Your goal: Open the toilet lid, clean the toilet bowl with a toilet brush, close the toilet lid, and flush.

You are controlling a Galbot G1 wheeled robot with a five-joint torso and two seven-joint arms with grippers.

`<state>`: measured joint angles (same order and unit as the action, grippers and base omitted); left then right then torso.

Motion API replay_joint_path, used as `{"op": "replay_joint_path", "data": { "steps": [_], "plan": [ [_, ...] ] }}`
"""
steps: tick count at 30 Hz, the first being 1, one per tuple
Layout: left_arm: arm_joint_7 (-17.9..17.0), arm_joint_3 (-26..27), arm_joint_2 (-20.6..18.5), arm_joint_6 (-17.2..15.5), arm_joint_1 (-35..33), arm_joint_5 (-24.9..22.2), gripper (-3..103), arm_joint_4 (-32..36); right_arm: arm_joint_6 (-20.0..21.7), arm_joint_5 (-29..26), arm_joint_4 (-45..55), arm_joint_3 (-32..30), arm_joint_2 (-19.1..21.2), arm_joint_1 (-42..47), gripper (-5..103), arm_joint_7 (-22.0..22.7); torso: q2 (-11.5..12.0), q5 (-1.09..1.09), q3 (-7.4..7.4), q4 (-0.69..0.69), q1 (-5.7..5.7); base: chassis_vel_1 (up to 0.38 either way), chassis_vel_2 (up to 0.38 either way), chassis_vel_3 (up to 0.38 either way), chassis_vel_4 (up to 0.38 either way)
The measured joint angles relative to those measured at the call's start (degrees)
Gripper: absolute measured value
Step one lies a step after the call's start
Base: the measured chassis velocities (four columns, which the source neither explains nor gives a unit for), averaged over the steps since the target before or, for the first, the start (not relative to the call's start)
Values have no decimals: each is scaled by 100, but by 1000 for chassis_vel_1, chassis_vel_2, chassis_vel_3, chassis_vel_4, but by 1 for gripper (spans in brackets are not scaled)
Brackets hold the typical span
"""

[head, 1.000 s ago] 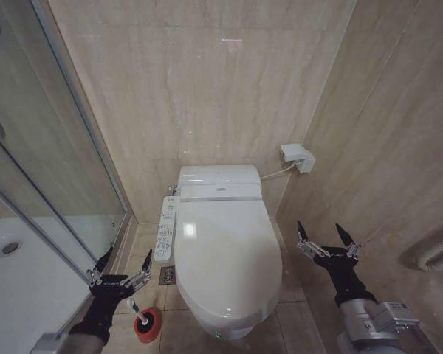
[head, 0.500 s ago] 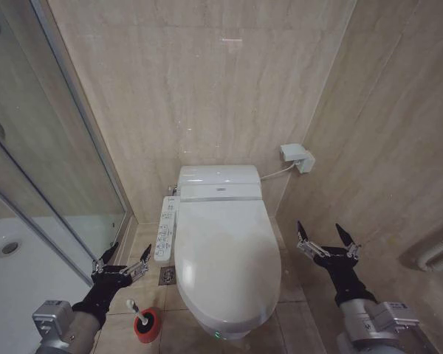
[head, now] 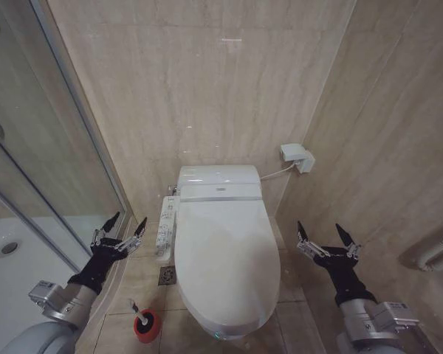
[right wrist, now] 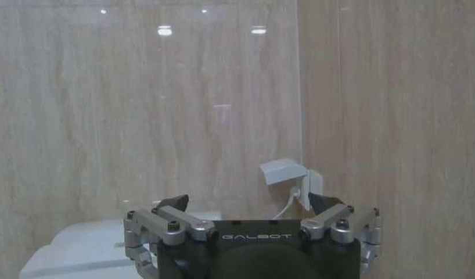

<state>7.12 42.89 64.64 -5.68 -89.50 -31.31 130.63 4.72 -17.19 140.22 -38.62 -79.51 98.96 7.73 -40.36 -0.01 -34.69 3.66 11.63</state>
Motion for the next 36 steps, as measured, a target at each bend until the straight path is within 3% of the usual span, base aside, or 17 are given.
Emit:
{"op": "replay_joint_path", "data": {
  "steps": [2,3,9,10,17,18,24,25,29,34,36],
  "plan": [
    [0,0,0,1,0,0,87,0,0,0,0,0,0,0,100,0,0,0,0,0,0,0,0,0,0],
    [5,-1,-4,8,7,-3,78,-11,0,0,0,0,0,0,100,0,0,1,0,0,0,0,0,0,0],
    [22,-191,-226,148,417,-111,78,-565,0,0,0,0,0,0,100,0,0,0,0,1,0,0,0,0,0],
    [23,-272,-309,197,571,-150,55,-776,0,0,0,0,0,0,100,0,0,0,0,2,0,0,0,0,0],
    [31,-680,-741,449,1379,-351,55,-1878,0,0,0,0,0,0,100,0,0,0,0,1,0,0,0,0,0],
    [33,-777,-844,509,1576,-400,27,-2144,0,0,0,0,0,0,100,0,0,-1,0,2,0,0,0,0,0],
    [34,-854,-925,559,1725,-440,27,-2347,0,0,0,0,0,0,100,0,0,0,0,0,0,0,0,0,0],
    [34,-855,-925,559,1725,-440,3,-2347,0,0,0,0,0,0,100,0,0,0,0,0,0,0,0,0,0],
    [55,-962,-957,607,1923,-480,3,-2576,0,0,0,-1,0,0,100,1,0,1,1,-2,-1,0,0,0,0],
    [160,-1486,-1088,825,2948,-666,0,-3688,0,0,0,0,0,0,100,0,0,0,0,3,0,0,0,0,0],
    [171,-1544,-1102,851,3058,-686,0,-3806,0,0,0,0,0,0,100,0,0,0,0,4,1,0,0,0,0]
  ]
}}
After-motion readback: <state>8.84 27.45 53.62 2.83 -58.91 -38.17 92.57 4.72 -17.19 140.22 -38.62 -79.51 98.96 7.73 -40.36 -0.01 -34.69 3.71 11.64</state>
